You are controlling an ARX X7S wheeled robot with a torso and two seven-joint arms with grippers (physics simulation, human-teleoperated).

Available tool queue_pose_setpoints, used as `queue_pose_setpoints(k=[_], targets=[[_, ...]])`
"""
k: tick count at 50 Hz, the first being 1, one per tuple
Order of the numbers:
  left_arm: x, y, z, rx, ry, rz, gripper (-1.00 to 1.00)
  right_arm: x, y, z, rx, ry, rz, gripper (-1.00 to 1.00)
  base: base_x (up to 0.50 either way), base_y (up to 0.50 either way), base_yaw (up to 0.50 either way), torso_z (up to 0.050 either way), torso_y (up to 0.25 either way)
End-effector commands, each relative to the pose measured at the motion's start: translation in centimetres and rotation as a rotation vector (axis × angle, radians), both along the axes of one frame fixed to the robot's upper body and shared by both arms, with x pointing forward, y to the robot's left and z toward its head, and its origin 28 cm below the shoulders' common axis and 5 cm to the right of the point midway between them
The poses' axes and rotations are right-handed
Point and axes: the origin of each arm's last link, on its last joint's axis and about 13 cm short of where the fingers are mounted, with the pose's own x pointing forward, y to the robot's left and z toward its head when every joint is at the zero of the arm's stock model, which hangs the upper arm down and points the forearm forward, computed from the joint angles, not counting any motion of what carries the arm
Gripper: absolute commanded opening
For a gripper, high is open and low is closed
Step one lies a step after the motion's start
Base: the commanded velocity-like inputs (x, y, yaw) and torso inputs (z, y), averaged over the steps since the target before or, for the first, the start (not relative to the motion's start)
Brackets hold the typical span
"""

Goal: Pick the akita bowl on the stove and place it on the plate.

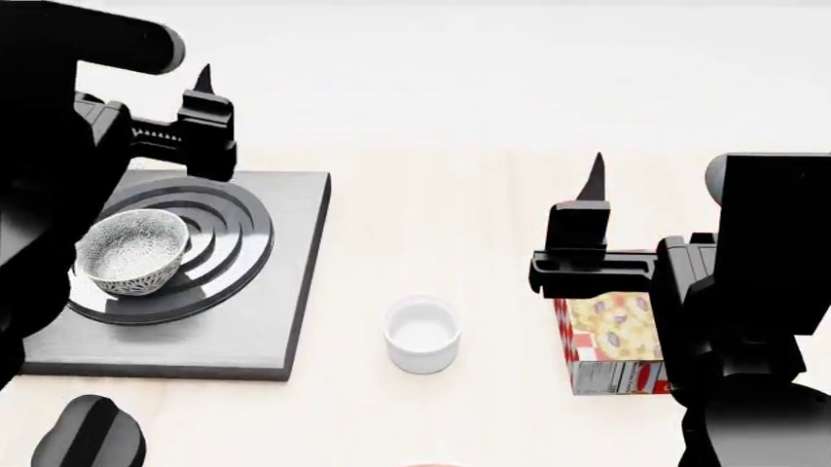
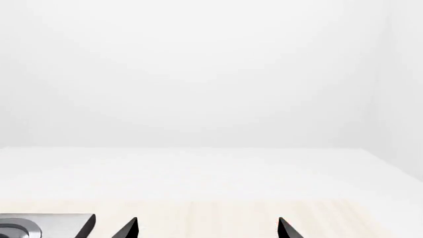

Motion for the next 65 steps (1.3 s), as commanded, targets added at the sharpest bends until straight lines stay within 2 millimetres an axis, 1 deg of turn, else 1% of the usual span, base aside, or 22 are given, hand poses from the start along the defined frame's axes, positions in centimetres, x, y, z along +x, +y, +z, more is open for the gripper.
queue_pose_setpoints(k=[1, 3, 4, 6, 13, 18, 25, 32, 43, 48, 49, 53, 60, 65], targets=[[1.4, -0.6, 3.6, -0.020, 0.013, -0.059, 1.00, 0.0, 0.0, 0.0, 0.000, 0.000, 0.001, 1.00, 0.00, 0.00, 0.00, 0.000, 0.000], [1.6, -0.6, 3.8, -0.024, 0.019, -0.056, 1.00, 0.0, 0.0, 0.0, 0.000, 0.000, 0.000, 1.00, 0.00, 0.00, 0.00, 0.000, 0.000], [1.8, -0.6, 4.0, -0.070, 0.028, -0.051, 1.00, 0.0, 0.0, 0.1, 0.000, 0.000, 0.001, 1.00, 0.00, 0.00, 0.00, 0.000, 0.000], [2.0, -0.7, 4.0, -0.075, 0.028, -0.040, 1.00, 0.0, 0.0, 0.0, 0.000, 0.001, 0.001, 1.00, 0.00, 0.00, 0.00, 0.000, 0.000], [3.6, -0.6, 3.4, -0.165, 0.074, 0.080, 1.00, 0.0, 0.0, 0.0, 0.001, 0.000, 0.001, 1.00, 0.00, 0.00, 0.00, 0.000, 0.000], [4.0, -0.5, 3.8, -0.162, 0.080, 0.103, 1.00, 0.0, 0.0, 0.0, 0.003, 0.001, 0.002, 1.00, 0.00, 0.00, 0.00, 0.000, 0.000], [4.5, -0.2, 3.4, -0.150, 0.083, 0.138, 1.00, 0.0, 0.0, 0.1, 0.001, 0.001, 0.004, 1.00, 0.00, 0.00, 0.00, 0.000, 0.000], [4.6, 0.0, 3.5, -0.154, 0.064, 0.131, 1.00, 0.0, 0.0, 0.0, 0.001, 0.000, 0.003, 1.00, 0.00, 0.00, 0.00, 0.000, 0.000], [4.6, 0.0, 2.8, -0.208, 0.082, 0.101, 1.00, 0.0, 0.0, 0.1, 0.000, 0.000, 0.005, 1.00, 0.00, 0.00, 0.00, 0.000, 0.000], [4.4, -0.1, 2.8, -0.200, 0.062, 0.071, 1.00, 0.0, 0.0, 0.0, 0.001, 0.000, 0.005, 1.00, 0.00, 0.00, 0.00, 0.000, 0.000], [4.5, -0.1, 2.7, -0.170, 0.040, 0.053, 1.00, 0.1, 0.0, 0.0, 0.001, -0.001, 0.007, 1.00, 0.00, 0.00, 0.00, 0.000, 0.000], [4.5, 0.0, 2.7, -0.171, 0.030, 0.064, 1.00, 0.1, 0.0, 0.0, 0.001, 0.000, 0.007, 1.00, 0.00, 0.00, 0.00, 0.000, 0.000], [4.7, 0.1, 2.4, -0.149, 0.034, 0.044, 1.00, 0.1, 0.0, -0.1, 0.002, 0.001, 0.007, 1.00, 0.00, 0.00, 0.00, 0.000, -0.226], [4.7, 0.1, 2.3, -0.143, 0.032, 0.043, 1.00, 0.2, 0.0, -0.1, 0.003, 0.001, 0.006, 1.00, 0.00, 0.00, 0.00, 0.000, 0.000]])
